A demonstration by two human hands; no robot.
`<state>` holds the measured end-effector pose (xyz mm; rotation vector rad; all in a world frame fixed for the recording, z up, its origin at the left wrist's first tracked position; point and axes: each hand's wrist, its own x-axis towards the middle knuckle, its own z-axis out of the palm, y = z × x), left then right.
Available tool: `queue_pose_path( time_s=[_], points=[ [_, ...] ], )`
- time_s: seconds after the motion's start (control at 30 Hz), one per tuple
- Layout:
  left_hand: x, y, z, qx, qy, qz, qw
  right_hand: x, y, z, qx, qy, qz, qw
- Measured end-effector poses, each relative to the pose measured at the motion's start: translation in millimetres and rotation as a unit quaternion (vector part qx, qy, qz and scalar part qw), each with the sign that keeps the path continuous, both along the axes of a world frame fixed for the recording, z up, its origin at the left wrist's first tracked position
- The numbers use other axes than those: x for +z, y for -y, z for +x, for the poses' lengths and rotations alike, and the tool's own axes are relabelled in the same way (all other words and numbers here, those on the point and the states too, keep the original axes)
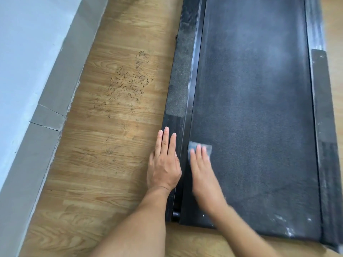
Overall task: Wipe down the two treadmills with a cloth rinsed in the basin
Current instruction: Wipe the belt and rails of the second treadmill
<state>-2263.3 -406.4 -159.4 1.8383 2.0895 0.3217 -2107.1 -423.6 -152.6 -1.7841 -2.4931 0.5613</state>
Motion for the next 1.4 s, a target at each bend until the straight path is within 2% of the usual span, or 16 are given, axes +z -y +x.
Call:
queue_pose_path(
  time_s=[0.1,0.17,0.27,0.4,0.5,0.63,0.73,0.8,0.87,0.93,1.0,1.1,1.27,1.33,1.4],
  points=[
    [0.6,-0.2,-0.1,-0.004,0.000,0.002,1.000,-0.4,107.0,1.1,-0.006,-0.019,-0.054,0.998],
    [0.6,-1.3,1.4,-0.005,0.002,0.005,1.000,2.1,114.4,3.2,-0.020,-0.026,-0.084,0.996],
    [0.9,-2.6,2.1,0.000,0.012,0.004,1.000,4.2,41.7,0.5,-0.030,0.007,-0.062,0.998],
    [0.5,-1.9,1.7,-0.001,0.010,0.008,1.000,0.2,-99.6,-10.9,-0.095,-0.004,-0.050,0.994],
    [0.4,-0.4,0.5,0.001,-0.001,0.007,1.000,-7.2,-135.0,-13.6,-0.084,-0.003,-0.021,0.996],
    [-0.3,-0.7,1.1,0.004,-0.007,0.006,1.000,0.6,-77.1,4.5,-0.060,-0.031,-0.005,0.998],
    [-0.5,0.2,0.7,0.003,-0.010,0.007,1.000,8.0,-0.3,16.5,-0.072,-0.055,-0.036,0.995],
    [-0.1,1.0,0.0,0.003,-0.010,0.011,1.000,10.1,74.1,15.8,-0.056,-0.047,-0.036,0.997],
    [0.4,1.3,0.3,0.002,-0.008,0.013,1.000,8.5,140.5,9.1,-0.035,-0.028,-0.084,0.995],
    [0.2,1.2,2.1,0.003,-0.003,0.017,1.000,5.2,166.8,4.8,-0.025,0.013,-0.134,0.991],
    [-0.3,0.6,3.6,0.003,0.000,0.018,1.000,0.9,150.6,0.8,-0.048,0.039,-0.141,0.988],
    [-2.3,-1.8,3.5,0.004,0.001,0.017,1.000,-1.1,77.9,-0.3,-0.051,0.048,-0.066,0.995],
    [-4.1,-1.5,1.1,0.000,-0.003,0.018,1.000,0.0,-76.7,16.3,0.033,0.069,-0.085,0.993],
    [-4.7,-0.3,1.0,0.002,0.000,0.023,1.000,3.3,-109.1,24.8,0.074,0.090,-0.090,0.989],
    [-4.9,0.0,0.9,0.004,0.002,0.023,1.000,4.5,-104.3,24.1,0.077,0.100,-0.076,0.989]
  ],
)
